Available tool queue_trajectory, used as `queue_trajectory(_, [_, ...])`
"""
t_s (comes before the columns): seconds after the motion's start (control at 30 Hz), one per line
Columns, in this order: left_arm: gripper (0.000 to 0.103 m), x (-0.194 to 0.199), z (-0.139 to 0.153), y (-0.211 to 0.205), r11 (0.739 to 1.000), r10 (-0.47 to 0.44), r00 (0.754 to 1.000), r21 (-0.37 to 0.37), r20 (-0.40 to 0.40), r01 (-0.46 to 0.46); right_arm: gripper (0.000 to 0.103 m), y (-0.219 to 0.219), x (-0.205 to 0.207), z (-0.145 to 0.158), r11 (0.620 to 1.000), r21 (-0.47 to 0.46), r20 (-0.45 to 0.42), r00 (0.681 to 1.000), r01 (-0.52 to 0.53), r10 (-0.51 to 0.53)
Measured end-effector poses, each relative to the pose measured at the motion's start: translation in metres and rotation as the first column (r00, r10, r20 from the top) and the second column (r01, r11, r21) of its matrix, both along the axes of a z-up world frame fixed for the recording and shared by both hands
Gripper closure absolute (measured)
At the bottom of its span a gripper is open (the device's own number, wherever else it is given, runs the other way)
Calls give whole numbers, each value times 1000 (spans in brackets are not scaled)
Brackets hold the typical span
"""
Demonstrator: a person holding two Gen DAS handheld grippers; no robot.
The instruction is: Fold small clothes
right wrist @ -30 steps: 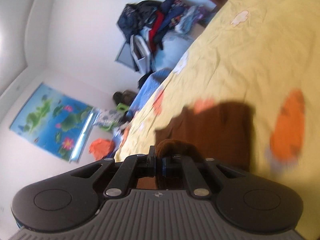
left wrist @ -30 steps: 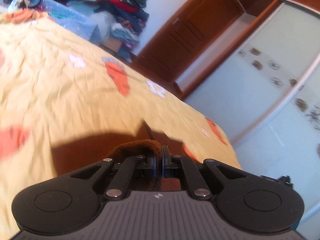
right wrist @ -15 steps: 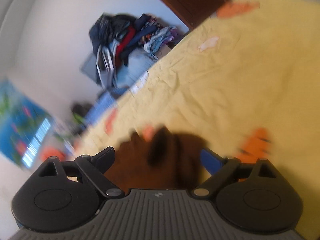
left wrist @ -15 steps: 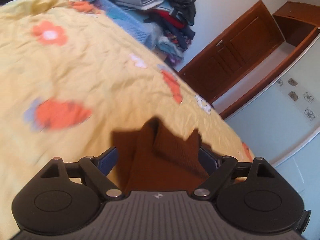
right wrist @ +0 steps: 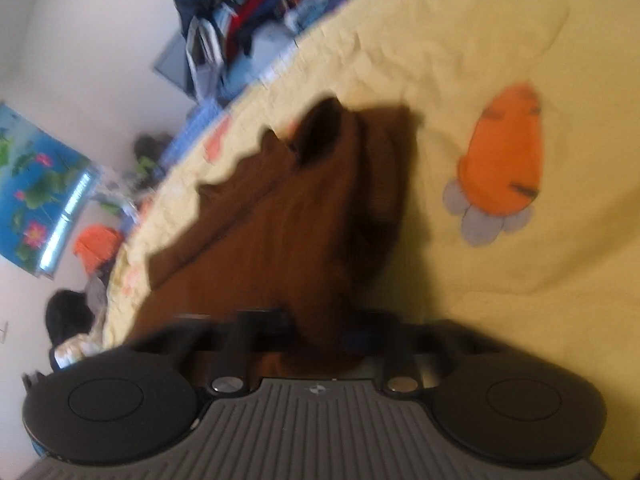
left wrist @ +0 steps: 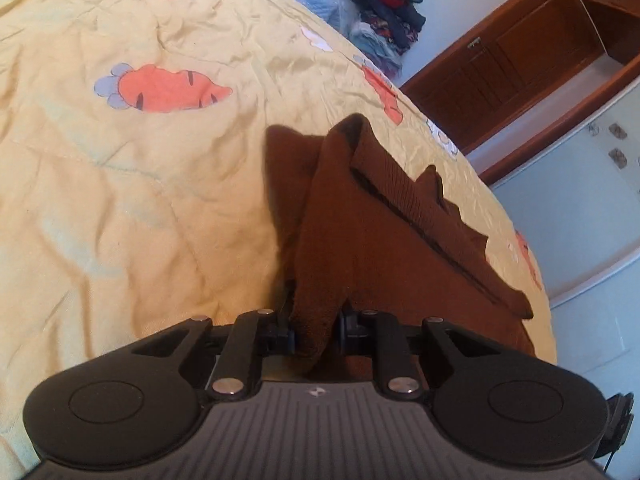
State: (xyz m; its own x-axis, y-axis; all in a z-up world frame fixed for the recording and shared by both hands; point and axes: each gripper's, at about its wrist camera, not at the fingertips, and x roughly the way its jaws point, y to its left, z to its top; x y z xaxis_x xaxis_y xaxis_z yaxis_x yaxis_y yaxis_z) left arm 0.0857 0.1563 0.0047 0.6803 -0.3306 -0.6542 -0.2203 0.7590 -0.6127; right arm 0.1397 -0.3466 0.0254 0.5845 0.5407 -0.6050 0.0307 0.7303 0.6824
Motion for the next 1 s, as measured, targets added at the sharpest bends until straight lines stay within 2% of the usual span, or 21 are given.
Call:
queue_trajectory(0.13, [91,-22,23,0,999,-33,999,30,32,33,82,2,-19,17,999,-15,40,999,-29,30])
queue_trajectory(0.23, [91,-62,41,-1,995,-98,994,39,46,96,83,-2,-50,34,996,-21,84,993,-85,86])
queue_trajectory(0.3, [91,-93,41,-1,990,-136,990,41,46,134,83,-7,-79,39,994,-15,92,990,-108,109])
queue_trajectory(0.37, [89,-119,30,-4,981,-155,988,120,28,150,83,-11,-106,34,992,-37,78,989,-122,125])
queue_trajectory(0.47, [82,-141,17,-11,953,-165,986,262,32,151,74,-8,-135,10,988,-68,27,990,-136,138])
queue_trajectory(0.53, [73,-151,33,-13,927,-174,980,352,98,130,56,-15,-143,10,996,-21,55,995,-82,83])
queue_trajectory(0.57, [71,-153,48,-16,902,-176,975,418,136,105,43,-20,-143,16,999,-20,61,998,-34,35])
queue_trajectory(0.6, [60,-154,62,-19,870,-185,965,487,187,72,42,-24,-142,26,999,-48,100,995,21,-16])
queue_trajectory(0.63, [37,-153,76,-25,831,-213,946,555,246,42,42,-26,-140,38,995,-85,160,986,56,-42])
queue_trajectory(0.7, [12,-142,97,-41,740,-304,887,672,348,-10,42,-22,-128,61,984,-169,238,971,57,-15])
queue_trajectory(0.73, [12,-135,101,-51,692,-356,856,721,374,-27,42,-15,-119,71,974,-224,262,965,38,22])
queue_trajectory(0.77, [12,-123,100,-62,641,-409,839,767,359,-15,42,-5,-109,78,959,-283,282,957,10,73])
queue_trajectory(0.8, [12,-108,95,-73,588,-454,835,809,312,17,42,9,-100,85,932,-361,306,941,-27,145])
queue_trajectory(0.83, [13,-93,87,-84,533,-494,832,844,250,63,43,26,-91,88,882,-466,319,918,-66,237])
queue_trajectory(0.87, [13,-80,78,-94,480,-537,824,869,182,122,45,44,-85,86,807,-583,306,895,-95,326])
queue_trajectory(0.9, [13,-70,67,-104,423,-584,804,887,113,183,45,62,-78,80,706,-700,268,875,-111,404])
queue_trajectory(0.93, [13,-64,59,-112,371,-624,779,899,57,231,45,75,-74,74,617,-776,223,856,-134,467])
queue_trajectory(0.97, [13,-63,51,-119,322,-662,749,909,17,264,47,84,-70,67,551,-816,174,834,-175,523])
queue_trajectory(1.0, [13,-61,44,-126,271,-695,719,920,-15,281,52,90,-67,63,522,-824,137,817,-219,560])
